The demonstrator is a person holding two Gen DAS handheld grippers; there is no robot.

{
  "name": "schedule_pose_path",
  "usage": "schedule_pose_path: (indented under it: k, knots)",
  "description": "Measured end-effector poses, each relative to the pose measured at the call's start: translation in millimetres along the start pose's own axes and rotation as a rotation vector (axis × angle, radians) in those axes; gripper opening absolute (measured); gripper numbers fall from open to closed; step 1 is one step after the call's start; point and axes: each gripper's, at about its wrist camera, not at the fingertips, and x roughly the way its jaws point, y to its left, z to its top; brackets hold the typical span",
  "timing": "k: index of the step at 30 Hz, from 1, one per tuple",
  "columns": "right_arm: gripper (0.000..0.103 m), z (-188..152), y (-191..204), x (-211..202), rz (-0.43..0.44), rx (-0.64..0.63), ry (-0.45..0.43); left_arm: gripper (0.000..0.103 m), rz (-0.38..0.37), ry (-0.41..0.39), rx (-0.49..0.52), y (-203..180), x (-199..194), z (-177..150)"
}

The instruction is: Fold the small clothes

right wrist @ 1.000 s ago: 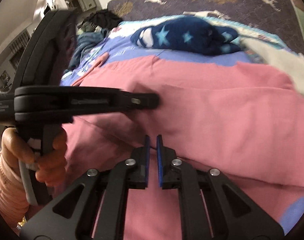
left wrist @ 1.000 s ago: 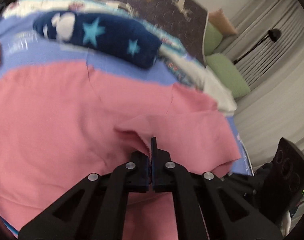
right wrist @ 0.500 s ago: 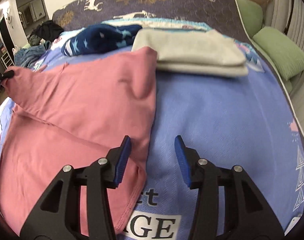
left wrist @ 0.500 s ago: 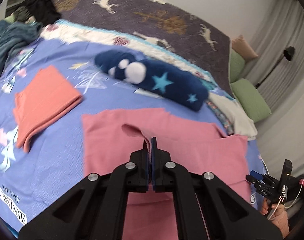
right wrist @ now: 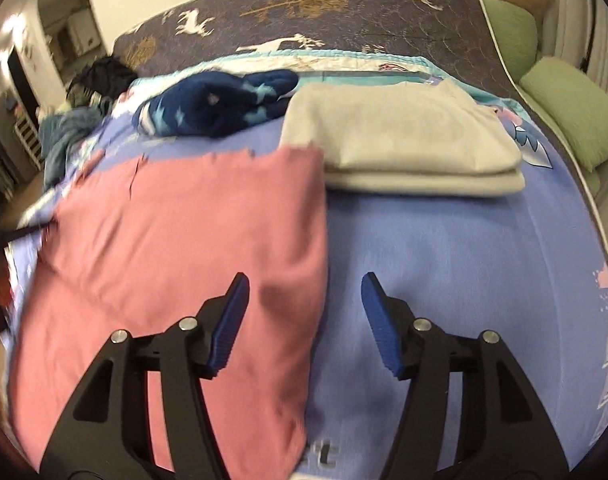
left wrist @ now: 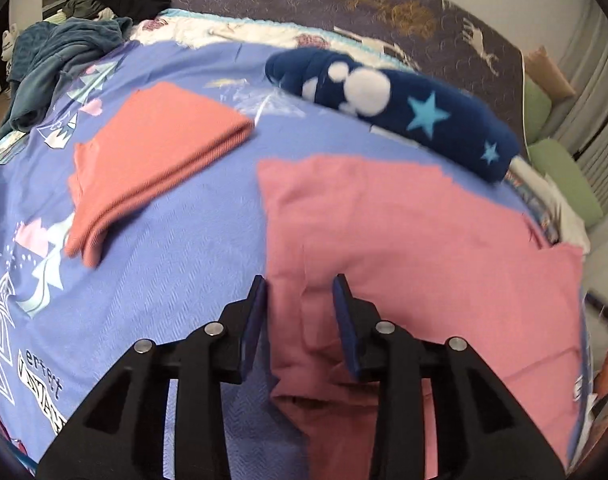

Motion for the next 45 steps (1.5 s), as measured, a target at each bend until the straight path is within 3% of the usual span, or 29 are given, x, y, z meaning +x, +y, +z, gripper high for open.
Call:
schedule_pose_path:
  k: [3,6,8,14,16,23,25,27,30,33,38,40,41,44,45]
  knots:
    - [0.058,32,12,2,-0.010,-0.071,-0.021,0.038,0.033,-0.026,0.046,-5,0,-5]
    - [0.032,65,40,11,0.046,-0.208,0.002,0.038,0.055,-0.029,0.058,-8,1,-5]
    - [0.024,83,57,26,0.076,-0.270,0.049,0.038,0.067,-0.039,0.071,-11,2,-7]
    - [0.023,104,89,94,-0.046,-0.469,0.260,0.039,0.075,-0.053,0.081,-12,1,-9]
    - [0.029,99,88,109,-0.076,-0.521,0.341,0.039,0.074,-0.054,0.084,-12,1,-10]
    - [0.030,83,85,108,-0.047,-0.593,0.397,0.039,0.055,-0.062,0.075,-10,0,-11]
    - [0.003,79,87,108,-0.056,-0.619,0.409,0.039,0.054,-0.063,0.076,-10,1,-11]
    - [0.002,81,88,105,-0.115,-0.629,0.369,0.039,0.060,-0.066,0.084,-11,1,-11]
    - [0.001,105,63,83,-0.128,-0.479,0.234,0.039,0.065,-0.070,0.088,-12,1,-12]
    - [0.001,113,18,76,-0.094,-0.262,0.222,0.039,0.060,-0.070,0.084,-11,1,-12]
    - [0.002,99,-7,55,-0.099,-0.148,0.144,0.039,0.062,-0.070,0.085,-11,1,-12]
    - [0.020,97,-10,36,-0.192,-0.128,0.058,0.039,0.063,-0.071,0.085,-11,0,-12]
    - [0.020,93,-8,27,-0.199,-0.129,0.029,0.039,0.062,-0.071,0.083,-10,0,-11]
    - [0.020,77,3,6,-0.056,-0.147,0.010,0.039,0.060,-0.071,0.080,-9,0,-11]
    - [0.020,63,10,2,0.031,-0.163,0.029,0.039,0.061,-0.071,0.081,-9,0,-11]
